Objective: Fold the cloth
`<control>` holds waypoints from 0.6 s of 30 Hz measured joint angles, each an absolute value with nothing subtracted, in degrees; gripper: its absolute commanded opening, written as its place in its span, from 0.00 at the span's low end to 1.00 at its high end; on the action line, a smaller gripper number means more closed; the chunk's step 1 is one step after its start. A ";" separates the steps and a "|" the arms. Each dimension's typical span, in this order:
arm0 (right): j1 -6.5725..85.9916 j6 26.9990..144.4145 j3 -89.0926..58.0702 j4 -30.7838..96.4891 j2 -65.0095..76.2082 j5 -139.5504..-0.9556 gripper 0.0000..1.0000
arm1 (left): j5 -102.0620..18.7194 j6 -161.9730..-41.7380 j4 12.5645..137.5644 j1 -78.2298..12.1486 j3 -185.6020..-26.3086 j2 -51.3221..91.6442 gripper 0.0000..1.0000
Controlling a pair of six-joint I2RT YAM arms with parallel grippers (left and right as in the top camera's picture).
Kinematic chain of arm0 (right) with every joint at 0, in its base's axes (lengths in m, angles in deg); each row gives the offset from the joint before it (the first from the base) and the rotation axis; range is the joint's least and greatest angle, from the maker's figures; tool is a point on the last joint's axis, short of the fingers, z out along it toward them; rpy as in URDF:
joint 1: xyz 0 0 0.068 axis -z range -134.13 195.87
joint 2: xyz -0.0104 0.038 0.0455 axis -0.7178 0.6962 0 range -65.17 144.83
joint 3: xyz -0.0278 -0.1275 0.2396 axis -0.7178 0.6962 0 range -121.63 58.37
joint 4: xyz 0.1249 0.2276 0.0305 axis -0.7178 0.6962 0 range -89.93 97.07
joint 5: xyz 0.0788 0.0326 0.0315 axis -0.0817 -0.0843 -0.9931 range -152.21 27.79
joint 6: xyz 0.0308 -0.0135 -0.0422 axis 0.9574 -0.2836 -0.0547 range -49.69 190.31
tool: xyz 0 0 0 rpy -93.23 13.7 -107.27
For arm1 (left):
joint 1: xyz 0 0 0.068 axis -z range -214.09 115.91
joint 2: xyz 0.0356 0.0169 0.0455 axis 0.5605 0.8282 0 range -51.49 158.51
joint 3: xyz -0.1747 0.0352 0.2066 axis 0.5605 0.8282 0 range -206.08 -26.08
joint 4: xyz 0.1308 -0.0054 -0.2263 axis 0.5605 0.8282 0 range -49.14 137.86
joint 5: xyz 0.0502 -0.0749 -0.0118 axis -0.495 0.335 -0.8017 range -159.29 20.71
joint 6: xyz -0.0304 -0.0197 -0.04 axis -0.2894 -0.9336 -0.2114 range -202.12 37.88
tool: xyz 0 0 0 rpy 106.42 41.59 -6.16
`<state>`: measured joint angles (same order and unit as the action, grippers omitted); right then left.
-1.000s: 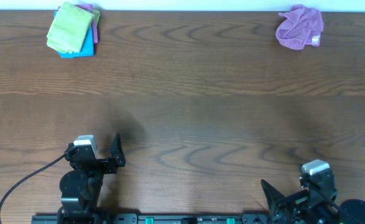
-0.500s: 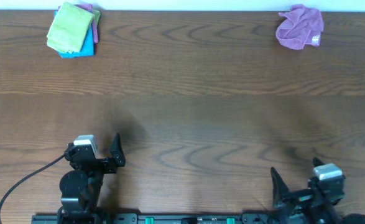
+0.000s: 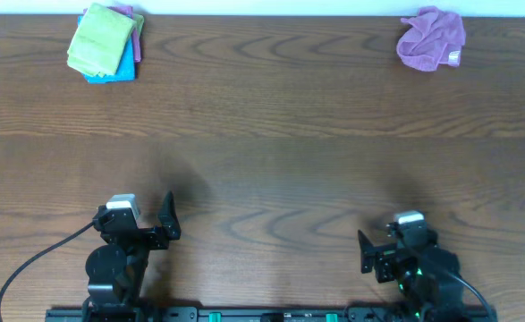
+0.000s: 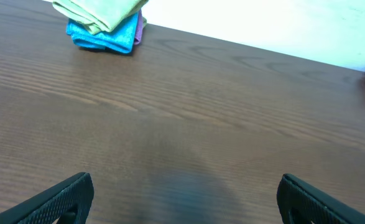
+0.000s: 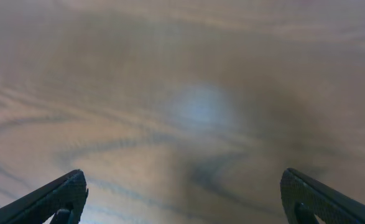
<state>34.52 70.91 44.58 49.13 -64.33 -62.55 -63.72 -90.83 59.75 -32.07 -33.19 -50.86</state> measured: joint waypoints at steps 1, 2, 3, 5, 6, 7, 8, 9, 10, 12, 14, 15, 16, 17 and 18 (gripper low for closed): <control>34.52 70.91 45.70 49.06 -64.33 -62.72 0.99 | -63.72 -90.83 59.75 -32.07 -33.19 -50.86 0.95; 34.52 70.91 46.60 48.91 -64.33 -62.94 0.99 | -63.72 -90.83 59.75 -32.07 -33.19 -50.86 0.95; 34.52 70.91 46.81 48.43 -64.31 -63.07 0.99 | -63.72 -90.83 59.78 -32.07 -33.19 -50.86 0.95; 34.52 70.91 46.86 48.21 -64.38 -63.51 0.99 | -63.72 -90.83 59.75 -32.07 -33.19 -50.86 0.95; 34.52 70.91 46.86 48.19 -64.38 -63.62 0.99 | -63.72 -90.83 59.75 -32.07 -33.19 -50.86 0.95; 34.52 70.91 46.86 48.21 -64.38 -63.73 0.99 | -63.72 -90.83 59.75 -32.07 -33.19 -50.86 0.95; 34.52 70.91 46.86 48.21 -64.40 -63.75 0.99 | -63.72 -90.85 59.75 -32.07 -33.19 -50.86 0.96; 34.52 70.91 46.86 48.19 -64.40 -63.75 0.99 | -63.72 -90.83 59.75 -32.07 -33.19 -50.86 0.95; 34.52 70.91 46.86 48.21 -64.40 -63.75 0.99 | -63.72 -90.83 59.75 -32.07 -33.19 -50.86 0.95; 34.52 70.91 46.86 48.21 -64.40 -63.77 0.99 | -63.72 -90.83 59.75 -32.07 -33.19 -50.86 0.95; 34.52 70.91 46.86 48.21 -64.40 -63.75 0.99 | -63.72 -90.85 59.75 -32.07 -33.19 -50.86 0.95; 34.52 70.91 46.86 48.21 -64.40 -63.75 0.99 | -63.72 -90.83 59.75 -32.07 -33.19 -50.86 0.96; 34.52 70.91 46.86 48.21 -64.40 -63.77 0.99 | -63.72 -90.85 59.78 -32.07 -33.19 -50.86 0.95; 34.52 70.91 46.86 48.21 -64.40 -63.77 0.99 | -63.72 -90.83 59.75 -32.07 -33.19 -50.86 0.95; 34.52 70.91 46.86 48.21 -64.40 -63.75 0.99 | -63.72 -90.85 59.75 -32.07 -33.19 -50.86 0.95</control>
<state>34.52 70.91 46.86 48.21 -64.40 -63.75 -63.72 -90.85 59.75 -32.07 -33.19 -50.86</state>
